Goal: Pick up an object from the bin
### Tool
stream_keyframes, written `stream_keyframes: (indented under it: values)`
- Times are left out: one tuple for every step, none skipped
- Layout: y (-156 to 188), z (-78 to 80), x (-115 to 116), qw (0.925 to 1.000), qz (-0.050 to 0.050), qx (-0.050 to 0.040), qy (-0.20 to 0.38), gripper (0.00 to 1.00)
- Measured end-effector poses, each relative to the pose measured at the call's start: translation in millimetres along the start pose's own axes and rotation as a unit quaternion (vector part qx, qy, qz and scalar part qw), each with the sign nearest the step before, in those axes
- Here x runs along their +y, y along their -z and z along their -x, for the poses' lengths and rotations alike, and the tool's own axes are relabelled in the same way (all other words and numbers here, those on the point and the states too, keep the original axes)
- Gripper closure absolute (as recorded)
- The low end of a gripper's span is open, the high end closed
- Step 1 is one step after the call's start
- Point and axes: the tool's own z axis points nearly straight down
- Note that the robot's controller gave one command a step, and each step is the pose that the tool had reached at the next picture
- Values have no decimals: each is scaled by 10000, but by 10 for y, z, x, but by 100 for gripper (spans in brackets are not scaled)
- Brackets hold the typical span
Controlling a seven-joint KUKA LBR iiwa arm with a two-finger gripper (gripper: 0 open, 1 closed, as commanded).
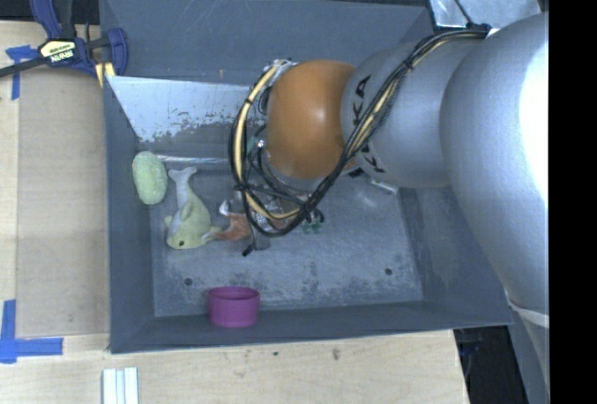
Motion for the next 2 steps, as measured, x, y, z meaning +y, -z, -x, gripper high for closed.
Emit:
stream_keyframes:
  values:
    - [33,7,-1,10000,0,-14,-1,100]
    - [43,5,-2,10000,0,-8,-1,100]
